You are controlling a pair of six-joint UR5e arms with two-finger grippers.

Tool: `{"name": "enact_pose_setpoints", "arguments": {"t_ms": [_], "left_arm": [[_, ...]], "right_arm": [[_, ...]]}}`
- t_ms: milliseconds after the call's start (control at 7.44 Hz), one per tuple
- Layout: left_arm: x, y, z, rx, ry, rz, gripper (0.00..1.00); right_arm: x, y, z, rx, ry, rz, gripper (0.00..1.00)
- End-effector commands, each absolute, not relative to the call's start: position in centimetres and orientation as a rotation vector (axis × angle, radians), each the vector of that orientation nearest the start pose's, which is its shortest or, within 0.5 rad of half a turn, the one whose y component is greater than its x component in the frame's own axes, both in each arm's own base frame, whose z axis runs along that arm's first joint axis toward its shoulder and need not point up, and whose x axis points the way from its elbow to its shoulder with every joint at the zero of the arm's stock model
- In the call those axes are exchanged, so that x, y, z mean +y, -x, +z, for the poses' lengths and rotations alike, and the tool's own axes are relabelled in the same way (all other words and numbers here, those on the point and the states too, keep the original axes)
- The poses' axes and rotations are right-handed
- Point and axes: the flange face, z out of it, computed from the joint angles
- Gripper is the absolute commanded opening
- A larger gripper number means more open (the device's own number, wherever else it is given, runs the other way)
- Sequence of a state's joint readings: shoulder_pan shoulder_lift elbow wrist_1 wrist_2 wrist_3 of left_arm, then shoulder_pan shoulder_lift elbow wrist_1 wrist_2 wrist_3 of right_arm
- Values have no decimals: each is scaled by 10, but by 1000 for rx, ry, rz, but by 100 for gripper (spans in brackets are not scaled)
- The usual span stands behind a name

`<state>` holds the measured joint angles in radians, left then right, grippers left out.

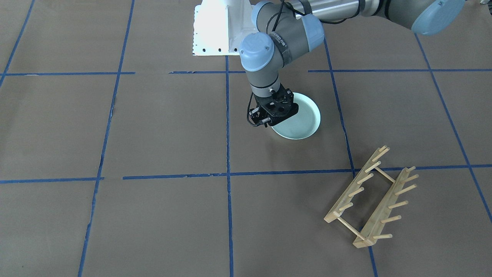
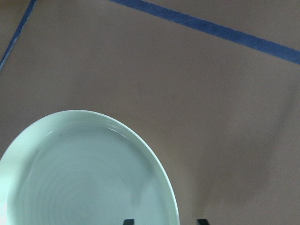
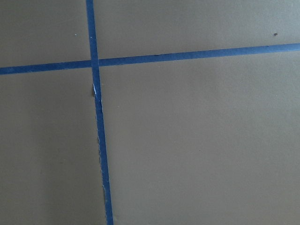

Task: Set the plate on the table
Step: 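Open the left gripper and withdraw it away from the plate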

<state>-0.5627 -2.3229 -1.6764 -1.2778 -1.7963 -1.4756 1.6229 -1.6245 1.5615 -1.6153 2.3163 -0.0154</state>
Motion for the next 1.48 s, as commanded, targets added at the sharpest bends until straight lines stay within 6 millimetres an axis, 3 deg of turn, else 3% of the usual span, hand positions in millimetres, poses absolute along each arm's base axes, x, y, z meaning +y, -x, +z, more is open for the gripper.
{"name": "enact_pose_setpoints", "arguments": {"t_ms": [0, 134, 269, 403, 537, 672, 806, 940, 1075, 1209, 1343], "left_arm": [[-504, -388, 168, 758, -118, -272, 100], [-539, -328, 186, 785, -131, -173, 100], [-569, -260, 217, 795, -183, -51, 100], [-584, -193, 272, 782, -207, 65, 100], [-590, -123, 331, 745, -232, 156, 100], [-582, -59, 386, 703, -243, 188, 100], [-561, -1, 457, 666, -251, 233, 100], [-532, 31, 521, 692, -229, 210, 100], [-499, 37, 568, 697, -144, 166, 100], [-483, 47, 613, 695, -68, 125, 100], [-478, 71, 626, 704, -61, 68, 100]], "right_arm": [[-456, -90, 696, -748, 79, 76, 100], [-456, -90, 695, -748, 77, 75, 100], [-456, -90, 695, -748, 77, 75, 100], [-456, -90, 696, -748, 79, 76, 100], [-456, -90, 696, -748, 79, 76, 100], [-456, -90, 695, -748, 77, 75, 100], [-456, -90, 696, -748, 79, 76, 100], [-456, -90, 696, -748, 79, 76, 100], [-456, -90, 696, -748, 79, 76, 100], [-456, -90, 696, -748, 79, 76, 100], [-456, -90, 695, -748, 77, 75, 100]]}}
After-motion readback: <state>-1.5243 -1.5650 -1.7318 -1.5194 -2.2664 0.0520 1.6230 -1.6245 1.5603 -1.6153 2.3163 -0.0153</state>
